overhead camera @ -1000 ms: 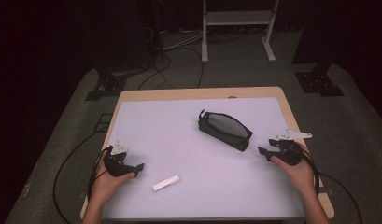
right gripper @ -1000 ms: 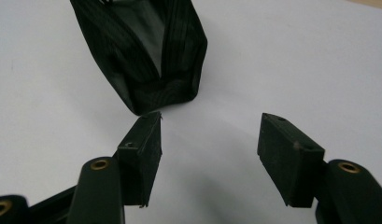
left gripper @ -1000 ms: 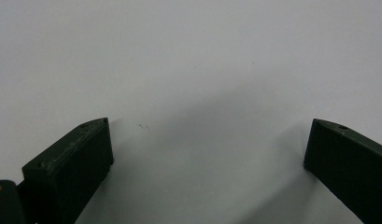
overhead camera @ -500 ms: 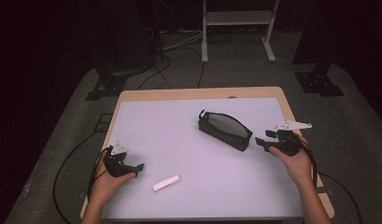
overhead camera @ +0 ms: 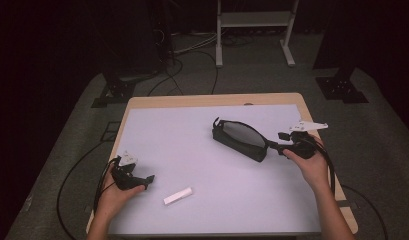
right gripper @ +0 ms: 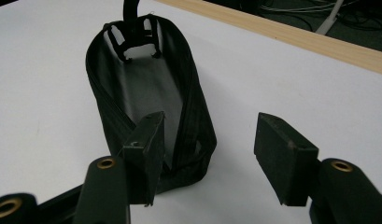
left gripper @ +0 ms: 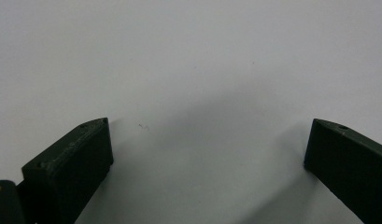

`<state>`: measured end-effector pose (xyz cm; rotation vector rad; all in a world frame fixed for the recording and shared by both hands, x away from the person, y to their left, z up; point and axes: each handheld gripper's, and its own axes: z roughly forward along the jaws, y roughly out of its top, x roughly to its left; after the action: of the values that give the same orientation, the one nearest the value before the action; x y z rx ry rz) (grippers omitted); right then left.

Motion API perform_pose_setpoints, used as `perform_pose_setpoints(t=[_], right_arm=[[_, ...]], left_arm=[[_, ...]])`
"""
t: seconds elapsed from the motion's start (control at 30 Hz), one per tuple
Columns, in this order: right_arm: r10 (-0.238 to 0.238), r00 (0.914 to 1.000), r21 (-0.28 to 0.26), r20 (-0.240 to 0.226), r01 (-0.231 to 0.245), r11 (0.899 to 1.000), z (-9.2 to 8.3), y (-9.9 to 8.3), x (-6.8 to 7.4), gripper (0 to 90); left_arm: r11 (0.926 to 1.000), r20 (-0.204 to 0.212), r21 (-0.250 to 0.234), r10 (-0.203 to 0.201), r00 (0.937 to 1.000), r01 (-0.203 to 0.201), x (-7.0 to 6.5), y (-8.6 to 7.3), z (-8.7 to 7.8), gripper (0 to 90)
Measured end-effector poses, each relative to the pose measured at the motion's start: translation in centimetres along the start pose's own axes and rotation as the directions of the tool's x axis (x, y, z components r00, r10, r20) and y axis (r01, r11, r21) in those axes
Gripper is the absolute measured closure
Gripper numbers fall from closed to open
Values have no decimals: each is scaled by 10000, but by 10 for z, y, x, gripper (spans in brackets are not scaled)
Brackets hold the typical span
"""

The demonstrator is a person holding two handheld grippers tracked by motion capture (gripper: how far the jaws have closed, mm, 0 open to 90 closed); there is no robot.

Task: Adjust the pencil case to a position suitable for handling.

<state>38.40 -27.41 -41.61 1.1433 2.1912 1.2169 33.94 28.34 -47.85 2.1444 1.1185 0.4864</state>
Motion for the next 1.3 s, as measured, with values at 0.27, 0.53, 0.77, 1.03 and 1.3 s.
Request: perform_pose_setpoints(t=[0.27, 0.53, 0.77, 1.03, 1.3], right_arm=[[4, 9997, -111, -247, -7, 9999, 6, 12, -3, 427], [-110, 9987, -141, -494, 103, 9998, 16, 24, -3, 436], [-218, 9980, -35, -597, 216, 9998, 29, 31, -4, 440], [-228, 9972, 43, -717, 232, 9997, 42, 37, -3, 441], [-244, 9954, 121, -924, 257, 9996, 55, 37, -3, 443]], left_arm=[[10000, 2, 2, -9, 10000, 9, 0, 0, 0, 3], [10000, 2, 0, -17, 10000, 17, 0, 0, 0, 3], [10000, 6, 7, -18, 10000, 18, 0, 0, 0, 3], [10000, 1, -5, -33, 10000, 33, 0, 0, 0, 3], [10000, -2, -6, -30, 10000, 30, 0, 0, 0, 3]])
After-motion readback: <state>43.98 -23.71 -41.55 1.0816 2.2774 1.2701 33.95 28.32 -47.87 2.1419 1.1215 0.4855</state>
